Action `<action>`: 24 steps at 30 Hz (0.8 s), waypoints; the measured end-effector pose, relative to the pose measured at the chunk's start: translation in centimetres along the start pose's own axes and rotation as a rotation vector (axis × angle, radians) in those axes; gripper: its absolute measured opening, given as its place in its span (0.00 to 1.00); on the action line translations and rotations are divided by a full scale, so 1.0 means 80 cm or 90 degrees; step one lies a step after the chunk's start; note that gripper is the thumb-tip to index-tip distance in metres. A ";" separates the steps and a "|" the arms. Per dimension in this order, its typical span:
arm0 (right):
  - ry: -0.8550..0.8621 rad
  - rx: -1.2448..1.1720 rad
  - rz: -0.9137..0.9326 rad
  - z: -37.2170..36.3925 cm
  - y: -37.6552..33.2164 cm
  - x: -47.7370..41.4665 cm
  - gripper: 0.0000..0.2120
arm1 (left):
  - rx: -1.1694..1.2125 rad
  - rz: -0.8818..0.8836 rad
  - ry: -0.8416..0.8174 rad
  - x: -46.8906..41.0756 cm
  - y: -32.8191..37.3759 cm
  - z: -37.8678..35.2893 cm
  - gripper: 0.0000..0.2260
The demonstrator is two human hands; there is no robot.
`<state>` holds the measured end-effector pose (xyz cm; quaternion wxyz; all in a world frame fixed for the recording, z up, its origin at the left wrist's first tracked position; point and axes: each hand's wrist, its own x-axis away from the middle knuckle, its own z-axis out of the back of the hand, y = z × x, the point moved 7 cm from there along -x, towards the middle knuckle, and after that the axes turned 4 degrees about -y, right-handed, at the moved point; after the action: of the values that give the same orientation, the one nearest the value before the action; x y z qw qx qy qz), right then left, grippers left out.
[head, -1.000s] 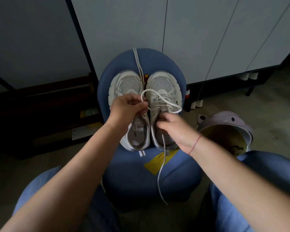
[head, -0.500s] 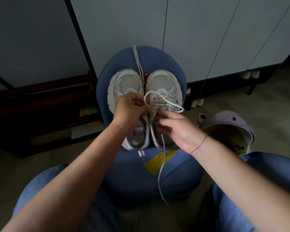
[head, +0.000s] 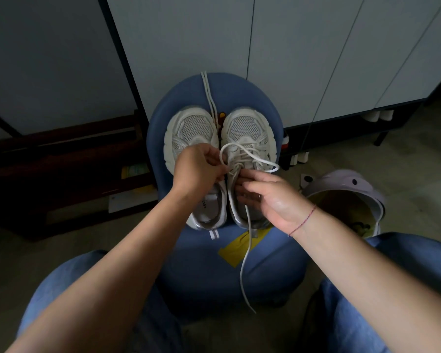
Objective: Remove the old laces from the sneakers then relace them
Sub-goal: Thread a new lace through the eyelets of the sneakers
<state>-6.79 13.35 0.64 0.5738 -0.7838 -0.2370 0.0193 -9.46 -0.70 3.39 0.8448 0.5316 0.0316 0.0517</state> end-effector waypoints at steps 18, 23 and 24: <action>0.007 0.006 0.003 -0.002 -0.002 0.004 0.16 | -0.134 -0.046 0.040 0.001 0.003 0.001 0.08; 0.000 0.000 0.008 -0.002 -0.003 0.004 0.16 | -0.094 -0.018 0.015 0.000 -0.003 -0.006 0.09; -0.004 0.006 0.008 -0.002 -0.002 0.004 0.16 | -0.076 -0.005 0.005 0.000 -0.004 -0.009 0.08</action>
<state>-6.56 13.37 0.94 0.5767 -0.7824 -0.2336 0.0266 -9.50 -0.18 2.76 0.8750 0.4801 0.0338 0.0521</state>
